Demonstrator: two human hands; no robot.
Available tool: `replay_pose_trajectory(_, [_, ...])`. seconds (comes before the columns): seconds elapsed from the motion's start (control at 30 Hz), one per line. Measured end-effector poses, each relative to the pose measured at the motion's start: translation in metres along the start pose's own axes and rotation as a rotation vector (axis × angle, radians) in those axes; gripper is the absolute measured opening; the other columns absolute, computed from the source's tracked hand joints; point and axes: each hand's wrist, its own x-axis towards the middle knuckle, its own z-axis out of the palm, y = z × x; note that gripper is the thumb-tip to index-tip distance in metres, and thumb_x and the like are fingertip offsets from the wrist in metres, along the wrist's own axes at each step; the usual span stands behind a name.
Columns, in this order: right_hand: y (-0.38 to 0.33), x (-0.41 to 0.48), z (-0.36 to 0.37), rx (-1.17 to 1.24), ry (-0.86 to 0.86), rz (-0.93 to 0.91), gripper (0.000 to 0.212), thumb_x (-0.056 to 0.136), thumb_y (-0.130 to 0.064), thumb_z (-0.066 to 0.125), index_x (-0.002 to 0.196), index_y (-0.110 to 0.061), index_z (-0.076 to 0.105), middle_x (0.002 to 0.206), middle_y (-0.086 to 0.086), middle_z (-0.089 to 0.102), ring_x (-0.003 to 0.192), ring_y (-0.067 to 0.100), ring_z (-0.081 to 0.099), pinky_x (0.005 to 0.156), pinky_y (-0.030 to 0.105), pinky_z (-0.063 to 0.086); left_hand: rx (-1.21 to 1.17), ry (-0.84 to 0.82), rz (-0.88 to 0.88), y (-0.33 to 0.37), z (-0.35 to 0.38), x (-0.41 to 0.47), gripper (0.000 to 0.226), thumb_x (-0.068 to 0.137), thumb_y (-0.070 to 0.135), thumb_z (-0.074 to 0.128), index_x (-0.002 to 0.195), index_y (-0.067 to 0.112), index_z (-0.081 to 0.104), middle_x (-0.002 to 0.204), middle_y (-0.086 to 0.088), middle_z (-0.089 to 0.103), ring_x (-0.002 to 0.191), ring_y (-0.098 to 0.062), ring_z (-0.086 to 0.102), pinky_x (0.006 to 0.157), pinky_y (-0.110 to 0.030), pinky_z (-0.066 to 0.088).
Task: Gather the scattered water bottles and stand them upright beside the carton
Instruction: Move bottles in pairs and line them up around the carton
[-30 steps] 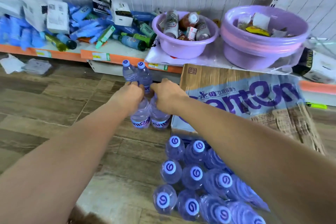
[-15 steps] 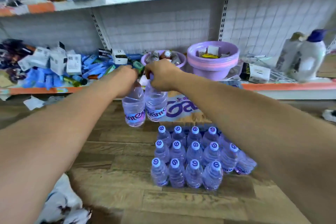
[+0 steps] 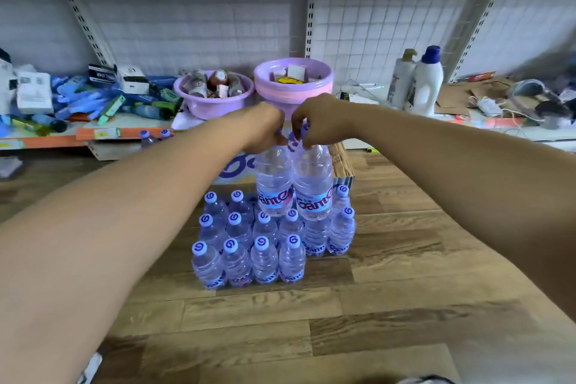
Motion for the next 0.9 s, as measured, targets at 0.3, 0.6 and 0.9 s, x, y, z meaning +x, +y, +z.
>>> replay_pose_trajectory(0.3, [0.060, -0.047, 0.030, -0.009, -0.061, 0.103, 0.026, 0.078, -0.013, 0.068, 0.105, -0.013, 0.069, 0.080, -0.005, 0.050, 0.094, 0.023, 0.052, 0.075, 0.022, 0.035, 0.082, -0.113, 0.129, 0.073, 0.045, 0.022, 0.037, 0.094, 0.033, 0.052, 0.102, -0.002, 0.061, 0.109, -0.023, 0.064, 0.105, -0.039, 0.059, 0.087, -0.040, 0.045])
replay_pose_trajectory(0.6, [0.091, -0.060, 0.085, 0.065, -0.158, 0.161, 0.029, 0.080, -0.012, 0.068, 0.108, -0.012, 0.066, 0.099, 0.005, 0.054, 0.105, 0.026, 0.055, 0.073, 0.024, 0.035, 0.064, -0.255, 0.148, 0.098, 0.107, 0.031, 0.047, 0.094, 0.041, 0.050, 0.112, -0.002, 0.060, 0.115, -0.018, 0.062, 0.106, -0.034, 0.059, 0.082, -0.036, 0.046])
replay_pose_trajectory(0.9, [0.107, -0.034, 0.160, 0.071, -0.285, 0.120, 0.033, 0.081, -0.006, 0.064, 0.113, -0.012, 0.063, 0.096, 0.003, 0.047, 0.093, 0.024, 0.052, 0.070, 0.025, 0.038, -0.014, -0.364, 0.085, 0.088, 0.178, 0.041, 0.028, 0.084, 0.033, 0.066, 0.083, 0.010, 0.048, 0.103, -0.016, 0.060, 0.094, -0.034, 0.062, 0.069, -0.035, 0.045])
